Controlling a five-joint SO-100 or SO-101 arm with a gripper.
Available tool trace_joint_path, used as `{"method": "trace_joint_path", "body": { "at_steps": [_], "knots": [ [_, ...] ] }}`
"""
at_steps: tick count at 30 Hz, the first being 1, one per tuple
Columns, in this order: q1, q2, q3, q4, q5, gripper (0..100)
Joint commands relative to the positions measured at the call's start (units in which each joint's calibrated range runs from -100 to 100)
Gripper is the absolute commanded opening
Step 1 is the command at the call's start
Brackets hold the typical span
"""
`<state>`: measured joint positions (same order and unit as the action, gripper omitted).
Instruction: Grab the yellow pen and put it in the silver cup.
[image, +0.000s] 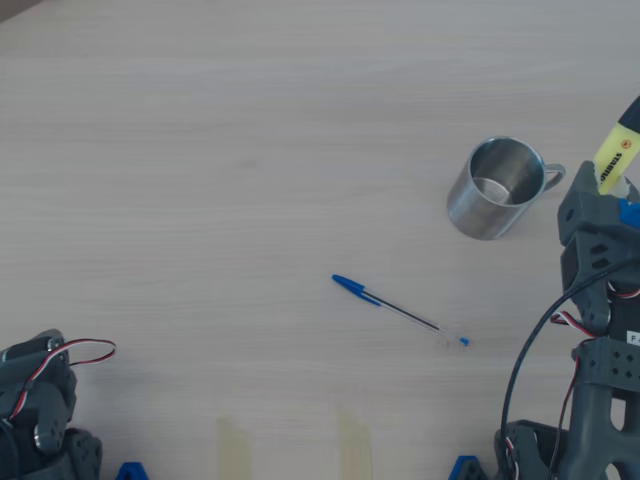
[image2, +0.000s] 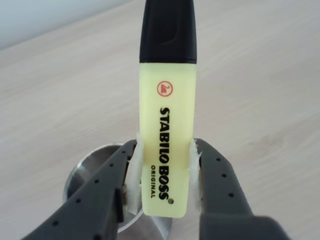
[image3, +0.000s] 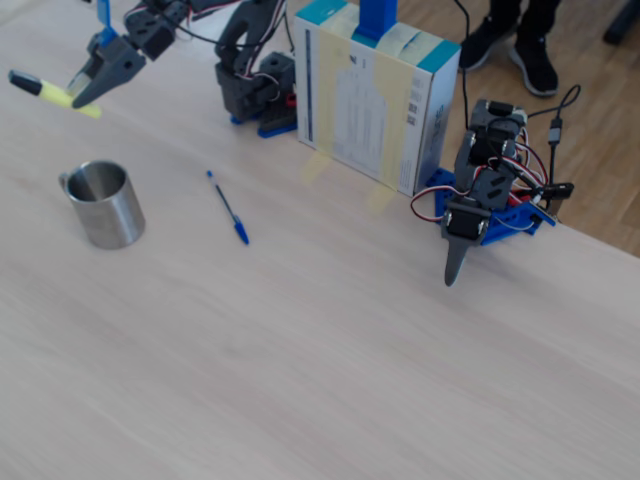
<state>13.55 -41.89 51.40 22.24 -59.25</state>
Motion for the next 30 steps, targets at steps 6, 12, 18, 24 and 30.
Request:
{"method": "trace_joint_path", "body": {
  "at_steps": [6, 12, 18, 24, 30],
  "knots": [
    [-0.11, -4.16, -0.83, -8.38, 1.21, 2],
    [-3.95, -3.74, -0.11, -20.31, 2.04, 2],
    [-5.26, -3.74, 6.61, -32.75, 2.14, 2],
    [-7.79, -3.66, 12.5, -43.04, 2.3, 2],
    [-10.67, -0.92, 14.14, -43.64, 2.97, 2]
  ]
}}
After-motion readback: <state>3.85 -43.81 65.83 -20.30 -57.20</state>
